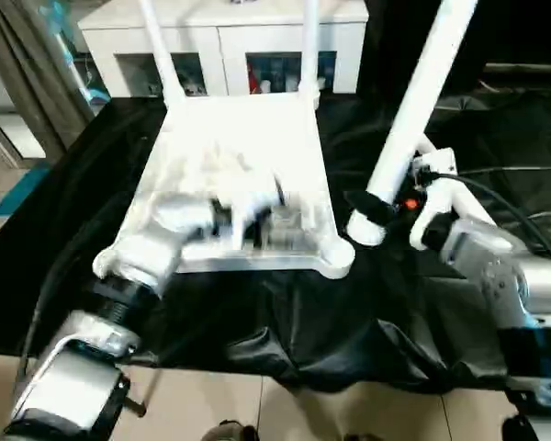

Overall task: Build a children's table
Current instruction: Pick table leg

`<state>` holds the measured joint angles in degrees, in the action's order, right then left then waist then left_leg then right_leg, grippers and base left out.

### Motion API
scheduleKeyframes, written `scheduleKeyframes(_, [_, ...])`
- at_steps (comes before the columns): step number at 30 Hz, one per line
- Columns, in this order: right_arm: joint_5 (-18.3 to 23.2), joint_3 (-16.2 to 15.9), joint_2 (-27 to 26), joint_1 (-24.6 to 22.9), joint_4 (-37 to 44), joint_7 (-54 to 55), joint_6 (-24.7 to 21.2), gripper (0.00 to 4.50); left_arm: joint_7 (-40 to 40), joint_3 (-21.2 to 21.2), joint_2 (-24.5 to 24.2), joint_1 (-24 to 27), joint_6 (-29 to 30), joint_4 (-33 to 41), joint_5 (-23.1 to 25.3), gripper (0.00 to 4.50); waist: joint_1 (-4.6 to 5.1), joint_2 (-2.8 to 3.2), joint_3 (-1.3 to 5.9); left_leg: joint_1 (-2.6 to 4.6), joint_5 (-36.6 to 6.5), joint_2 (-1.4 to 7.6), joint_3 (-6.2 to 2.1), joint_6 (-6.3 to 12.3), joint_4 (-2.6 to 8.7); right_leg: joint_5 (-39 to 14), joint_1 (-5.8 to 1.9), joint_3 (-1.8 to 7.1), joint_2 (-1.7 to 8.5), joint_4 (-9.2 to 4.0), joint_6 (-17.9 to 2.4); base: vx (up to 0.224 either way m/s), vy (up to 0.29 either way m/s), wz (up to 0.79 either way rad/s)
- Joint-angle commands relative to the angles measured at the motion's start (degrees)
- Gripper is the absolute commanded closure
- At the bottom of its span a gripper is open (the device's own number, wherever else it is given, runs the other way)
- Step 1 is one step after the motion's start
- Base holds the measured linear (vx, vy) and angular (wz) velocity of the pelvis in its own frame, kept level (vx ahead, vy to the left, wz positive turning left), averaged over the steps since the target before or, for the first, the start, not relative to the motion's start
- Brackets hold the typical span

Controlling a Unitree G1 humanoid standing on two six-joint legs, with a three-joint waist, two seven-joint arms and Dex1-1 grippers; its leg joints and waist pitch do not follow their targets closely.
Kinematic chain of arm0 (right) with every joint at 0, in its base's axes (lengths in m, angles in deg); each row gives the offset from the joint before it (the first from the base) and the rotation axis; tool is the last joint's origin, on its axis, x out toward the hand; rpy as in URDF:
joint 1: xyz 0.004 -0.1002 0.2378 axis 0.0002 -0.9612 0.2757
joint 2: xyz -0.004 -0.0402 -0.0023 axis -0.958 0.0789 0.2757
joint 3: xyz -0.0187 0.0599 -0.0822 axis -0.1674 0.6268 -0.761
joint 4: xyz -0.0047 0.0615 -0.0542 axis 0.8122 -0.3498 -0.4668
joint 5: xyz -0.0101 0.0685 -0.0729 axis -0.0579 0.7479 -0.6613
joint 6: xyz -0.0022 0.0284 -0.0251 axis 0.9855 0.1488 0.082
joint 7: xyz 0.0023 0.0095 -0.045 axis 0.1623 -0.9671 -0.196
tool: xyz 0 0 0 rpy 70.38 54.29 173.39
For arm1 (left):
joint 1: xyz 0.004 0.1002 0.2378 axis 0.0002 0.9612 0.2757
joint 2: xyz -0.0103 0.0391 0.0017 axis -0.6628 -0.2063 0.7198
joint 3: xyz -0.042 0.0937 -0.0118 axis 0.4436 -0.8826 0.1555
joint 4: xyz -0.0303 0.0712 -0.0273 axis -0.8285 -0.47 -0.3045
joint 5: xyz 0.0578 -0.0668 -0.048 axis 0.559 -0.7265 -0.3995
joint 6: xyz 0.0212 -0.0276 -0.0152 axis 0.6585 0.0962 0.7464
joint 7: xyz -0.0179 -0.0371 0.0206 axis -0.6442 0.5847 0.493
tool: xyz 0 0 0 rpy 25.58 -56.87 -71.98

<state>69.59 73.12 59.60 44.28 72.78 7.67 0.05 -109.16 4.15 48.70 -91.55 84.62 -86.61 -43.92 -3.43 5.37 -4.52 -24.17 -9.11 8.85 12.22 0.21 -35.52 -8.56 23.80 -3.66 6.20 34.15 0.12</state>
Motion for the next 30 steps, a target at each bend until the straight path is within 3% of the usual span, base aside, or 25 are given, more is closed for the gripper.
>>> scheduleKeyframes(1, [-0.4, 0.0, 0.4, -0.9, 2.1, 0.4, 0.9, 2.57, -1.8, -1.2, -0.7, -2.3, -3.8, -4.8, 3.2, 1.47, 0.35, -1.24, 5.08, 2.39, -12.9, 3.32, -2.18, 1.52, 4.58, -12.9, -2.49, 2.03, 2.72, -3.54, -11.4, 0.000, 0.000, 0.00])
scheduleKeyframes(2, [-0.5, 0.1, 0.2, -1.5, 2.6, 0.6, 1.2, 2.57, -1.5, -2.3, -0.5, -4.2, -7.6, -10.3, 5.9, 1.47, 0.62, -0.50, 4.66, 2.25, -13.3, 3.21, -2.26, 2.13, 4.55, -13.6, -2.38, 1.99, 2.64, -3.82, -11.4, 0.000, 0.000, 0.00])
scheduleKeyframes(3, [-0.7, 0.1, 0.0, -1.8, 2.7, 0.6, 1.6, 2.57, -1.4, -2.9, -0.2, -5.3, -10.1, -13.7, 7.3, 1.74, 0.91, -0.96, 4.70, 2.34, -14.8, 2.93, -2.18, 2.34, 4.44, -15.8, -2.44, 1.87, 2.47, -4.38, -10.4, 0.000, 0.000, 0.00])
scheduleKeyframes(4, [-0.7, 0.0, -0.1, -2.3, 3.3, 0.8, 1.7, 2.57, -0.4, -3.7, -0.1, -6.6, -12.7, -17.3, 9.1, 1.74, 0.87, -0.74, 4.63, 2.31, -15.2, 3.08, -2.39, 1.98, 4.57, -16.4, -2.62, 1.89, 2.70, -4.23, -10.2, 0.000, 0.000, 0.00])
scheduleKeyframes(5, [-0.7, 0.0, -0.1, -2.4, 3.4, 0.8, 1.8, 2.57, -0.1, -4.0, 0.0, -7.0, -13.5, -18.5, 9.7, 1.81, 1.01, -0.94, 4.60, 2.32, -15.8, 3.27, -2.50, 1.60, 4.71, -16.8, -2.70, 1.85, 2.82, -4.22, -10.2, 0.000, 0.000, 0.00])
scheduleKeyframes(7, [-0.7, 0.0, -0.1, -2.9, 4.1, 0.8, 1.7, 2.57, 1.5, -4.5, 0.3, -8.2, -15.2, -21.7, 11.0, 1.87, 1.45, -0.47, 4.45, 2.39, -16.7, 3.39, -2.62, 1.47, 4.84, -16.3, -2.51, 1.76, 2.66, -4.11, -11.0, 0.000, 0.000, 0.00])
scheduleKeyframes(10, [-0.9, -0.2, 0.4, -4.2, 5.9, 0.7, 0.8, 2.57, 2.1, -5.1, 1.1, -10.1, -16.4, -27.3, 12.7, 2.25, 2.11, -0.48, 4.26, 2.39, -17.9, 3.40, -2.60, 1.81, 4.89, -15.6, -2.59, 1.72, 2.62, -4.19, -12.0, 0.000, 0.000, 0.00])
scheduleKeyframes(18, [-0.5, 0.0, 0.7, -5.1, 7.5, 0.7, -0.1, 2.57, 0.4, -4.4, 1.3, -12.6, -19.0, -34.4, 14.6, 2.76, 2.40, -0.44, 3.77, 2.60, -19.8, 3.47, -2.63, 1.82, 5.08, -18.1, -2.40, 1.72, 2.71, -4.60, -12.3, 0.000, 0.000, 0.00])
scheduleKeyframes(20, [-0.5, 0.0, 0.8, -5.2, 7.7, 0.6, -0.2, 2.57, 0.2, -3.8, 1.1, -12.9, -19.8, -35.6, 14.6, 3.10, 2.41, -0.40, 3.69, 2.63, -20.0, 3.53, -2.61, 1.84, 5.13, -17.9, -2.31, 1.74, 2.71, -4.58, -12.7, 0.000, 0.000, 0.00])
scheduleKeyframes(22, [-0.5, 0.1, 0.8, -5.2, 7.8, 0.7, -0.3, 2.57, 0.0, -3.5, 0.9, -12.9, -20.2, -36.1, 14.5, 3.13, 2.36, -0.39, 3.70, 2.63, -20.0, 3.53, -2.58, 1.91, 5.14, -17.6, -2.34, 1.77, 2.80, -4.58, -12.8, 0.000, 0.000, 0.00])
scheduleKeyframes(23, [-0.5, 0.1, 0.8, -5.2, 7.8, 0.7, -0.3, 2.57, -0.1, -3.3, 0.9, -12.9, -20.2, -36.2, 14.3, 3.41, 2.36, -0.35, 3.65, 2.63, -20.1, 3.64, -2.61, 1.84, 5.23, -17.7, -2.32, 1.80, 2.83, -4.56, -12.9, 0.000, 0.000, 0.00])
scheduleKeyframes(28, [-0.5, 0.0, 0.6, -5.0, 7.7, 0.6, -0.3, 2.57, -1.2, -1.9, 0.9, -13.0, -21.2, -38.0, 14.3, 3.56, 2.35, -0.45, 3.55, 2.70, -21.0, 3.57, -2.58, 1.53, 5.29, -19.8, -2.14, 1.80, 2.84, -4.80, -12.4, 0.000, 0.000, 0.00])
scheduleKeyframes(29, [-0.5, -0.2, 0.5, -4.8, 7.5, 0.4, -0.4, 2.57, -1.3, -1.6, 1.0, -12.8, -21.5, -38.4, 14.3, 3.84, 2.37, -0.72, 3.59, 2.65, -21.1, 3.59, -2.63, 1.43, 5.31, -19.9, -2.22, 1.81, 2.92, -4.71, -12.5, 0.000, 0.000, 0.00])
scheduleKeyframes(30, [-0.5, -0.3, 0.5, -4.8, 7.4, 0.3, -0.4, 2.57, -1.3, -1.3, 1.1, -12.8, -21.6, -38.7, 14.3, 3.84, 2.39, -1.02, 3.65, 2.63, -21.0, 3.61, -2.60, 1.43, 5.33, -20.2, -2.26, 1.82, 2.95, -4.78, -12.4, 0.000, 0.000, 0.00])
